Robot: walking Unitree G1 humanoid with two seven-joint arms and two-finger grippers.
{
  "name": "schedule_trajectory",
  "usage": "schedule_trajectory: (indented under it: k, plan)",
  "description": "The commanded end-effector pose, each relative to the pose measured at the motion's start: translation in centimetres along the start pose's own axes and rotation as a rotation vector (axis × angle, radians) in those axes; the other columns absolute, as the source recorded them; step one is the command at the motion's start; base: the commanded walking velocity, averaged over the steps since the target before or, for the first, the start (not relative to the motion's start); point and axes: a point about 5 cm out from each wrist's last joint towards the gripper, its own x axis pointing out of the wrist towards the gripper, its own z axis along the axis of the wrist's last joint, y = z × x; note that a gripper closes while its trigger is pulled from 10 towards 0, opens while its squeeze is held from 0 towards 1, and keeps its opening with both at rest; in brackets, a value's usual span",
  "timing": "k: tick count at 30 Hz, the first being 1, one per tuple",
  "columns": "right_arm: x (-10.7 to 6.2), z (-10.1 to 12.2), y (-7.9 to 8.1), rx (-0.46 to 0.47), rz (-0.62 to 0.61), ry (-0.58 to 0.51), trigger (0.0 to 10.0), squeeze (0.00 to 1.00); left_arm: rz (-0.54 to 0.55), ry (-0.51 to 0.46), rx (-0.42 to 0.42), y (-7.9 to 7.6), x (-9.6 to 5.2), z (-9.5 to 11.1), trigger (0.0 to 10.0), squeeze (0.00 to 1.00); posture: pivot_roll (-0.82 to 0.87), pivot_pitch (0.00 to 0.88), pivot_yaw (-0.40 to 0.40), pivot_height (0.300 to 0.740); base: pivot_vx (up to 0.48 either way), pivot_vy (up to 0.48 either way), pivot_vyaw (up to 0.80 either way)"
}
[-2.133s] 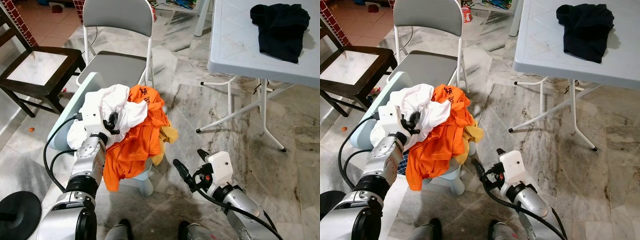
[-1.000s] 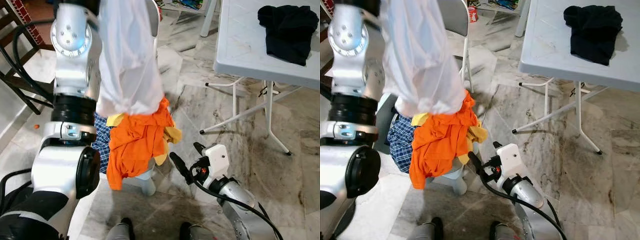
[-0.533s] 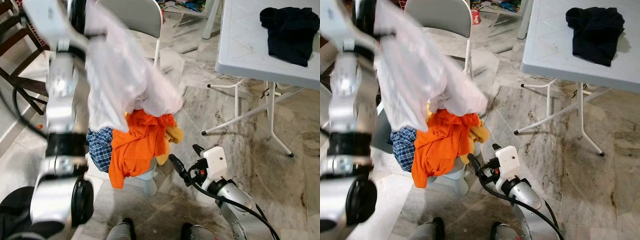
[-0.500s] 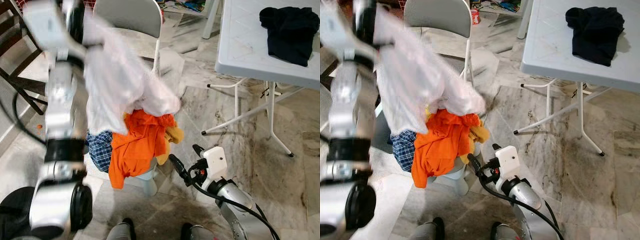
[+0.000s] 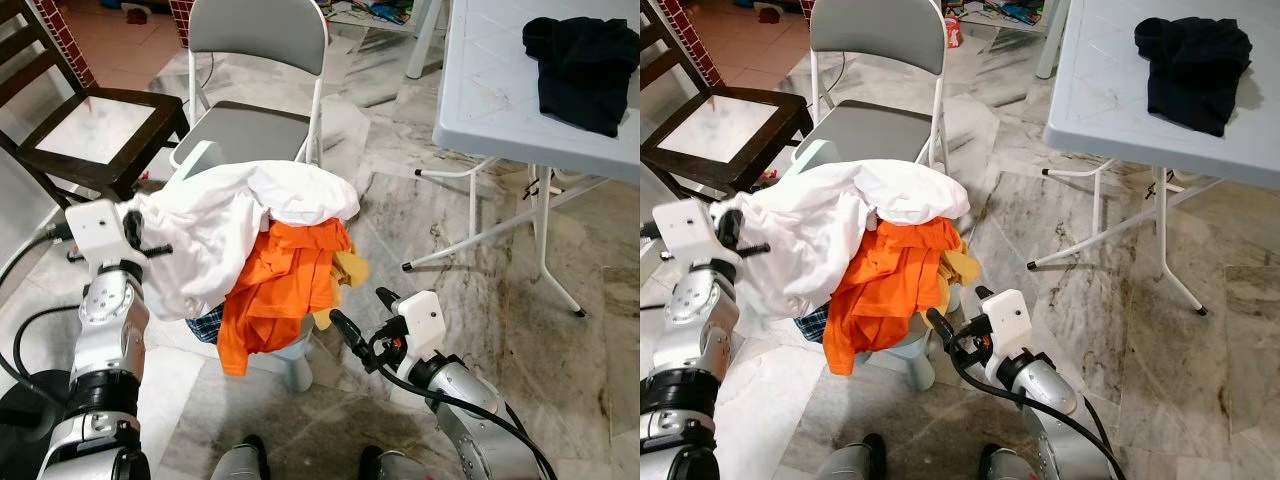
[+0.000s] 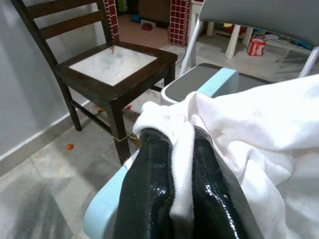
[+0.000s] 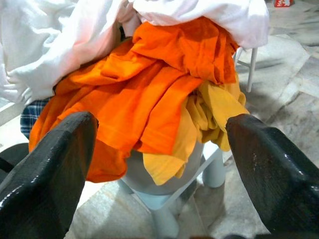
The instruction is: Hang hanger
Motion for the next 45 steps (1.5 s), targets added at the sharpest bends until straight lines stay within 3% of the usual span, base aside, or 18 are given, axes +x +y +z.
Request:
schedule_trajectory:
  k: [1,5,8,13,14,16,20,22,26,30,36,38,39,41,42,43,44,45]
  plan:
    - [-0.3,-0.5,0.2,0.005,0.004,0.017,10.0,0.00,0.016,0.006,0.041,0.8,-0.2,-0.5,0.0,0.00,-0.02,0.218,0.003,0.740,0.000,0.000,0.00]
    - [-0.6,-0.7,0.3,0.006,-0.001,0.024,10.0,0.00,0.113,0.037,0.155,2.5,-0.1,-1.2,0.0,0.00,-0.03,0.220,0.006,0.740,0.000,0.000,0.00]
    - [-0.6,-0.8,0.3,0.007,-0.002,0.025,10.0,0.00,0.150,0.064,0.169,3.1,-0.3,-1.7,0.0,0.00,-0.03,0.220,0.006,0.740,0.000,0.000,0.00]
    - [-0.6,-0.8,0.2,0.004,-0.003,0.027,10.0,0.00,0.057,0.039,0.139,1.3,-0.7,-2.0,0.0,0.00,-0.03,0.220,0.004,0.740,0.000,0.000,0.00]
    - [-0.6,-0.9,0.2,0.001,-0.005,0.030,10.0,0.00,-0.076,-0.042,0.107,-1.5,-0.6,-0.7,0.0,0.00,-0.03,0.219,0.002,0.740,0.000,0.000,0.00]
    - [-0.6,-0.9,0.2,0.001,-0.005,0.031,10.0,0.00,-0.109,-0.063,0.097,-2.3,-0.6,-0.4,0.0,0.00,-0.03,0.219,0.002,0.740,0.000,0.000,0.00]
    - [-0.6,-0.8,-0.5,-0.023,-0.049,0.026,10.0,0.00,-0.443,-0.173,0.013,-9.2,-1.9,2.2,0.0,0.00,-0.03,0.212,-0.006,0.740,0.000,0.000,0.00]
    - [-0.5,-0.6,-0.8,-0.029,-0.071,0.021,10.0,0.00,-0.551,-0.184,0.005,-11.1,-2.7,2.6,0.0,0.00,-0.03,0.210,-0.007,0.740,0.000,0.000,0.00]
    - [-0.4,-0.3,-1.7,-0.050,-0.126,0.012,10.0,0.00,-0.857,-0.181,0.113,-14.6,-5.7,1.3,0.0,0.00,-0.03,0.209,-0.009,0.740,0.000,0.000,0.00]
    - [-0.4,-0.3,-1.8,-0.056,-0.134,0.012,10.0,0.00,-1.020,-0.102,0.142,-15.6,-7.6,-0.8,0.0,0.00,-0.03,0.211,-0.013,0.740,0.000,0.000,0.00]
    - [-0.2,-0.2,-1.7,-0.062,-0.138,0.010,10.0,0.00,-1.293,0.031,0.354,-16.6,-10.7,-4.7,0.0,0.00,-0.03,0.213,-0.019,0.740,0.000,0.000,0.00]
    - [-0.1,-0.2,-1.6,-0.065,-0.135,0.008,10.0,0.00,-1.285,0.042,0.397,-16.5,-10.9,-5.6,4.1,0.00,-0.03,0.214,-0.018,0.740,0.000,0.000,0.00]
    - [-0.1,-0.1,-1.6,-0.066,-0.135,0.008,10.0,0.00,-1.247,0.051,0.368,-16.3,-10.7,-5.7,4.9,0.00,-0.03,0.214,-0.018,0.740,0.000,0.000,0.00]
    - [-0.2,-0.2,-1.7,-0.066,-0.137,0.009,10.0,0.00,-1.210,0.058,0.384,-16.0,-10.3,-5.8,4.9,0.00,-0.03,0.215,-0.019,0.740,0.000,0.000,0.00]
    - [-0.2,-0.2,-1.7,-0.065,-0.139,0.010,10.0,0.00,-1.176,0.050,0.416,-15.6,-10.0,-5.9,9.2,0.00,-0.03,0.214,-0.019,0.740,0.000,0.000,0.00]
    - [-0.3,-0.2,-1.8,-0.065,-0.140,0.010,10.0,0.00,-1.153,0.043,0.438,-15.4,-9.8,-5.9,9.2,0.00,-0.03,0.214,-0.019,0.740,0.000,0.000,0.00]
    - [-0.4,-0.3,-1.8,-0.066,-0.142,0.011,10.0,0.00,-1.132,0.066,0.407,-14.6,-9.5,-6.0,5.2,0.00,-0.03,0.214,-0.019,0.740,0.000,0.000,0.00]
    - [-0.4,-0.3,-1.8,-0.066,-0.142,0.012,10.0,0.00,-1.128,0.077,0.397,-14.3,-9.5,-6.1,5.2,0.00,-0.03,0.214,-0.019,0.740,0.000,0.000,0.00]
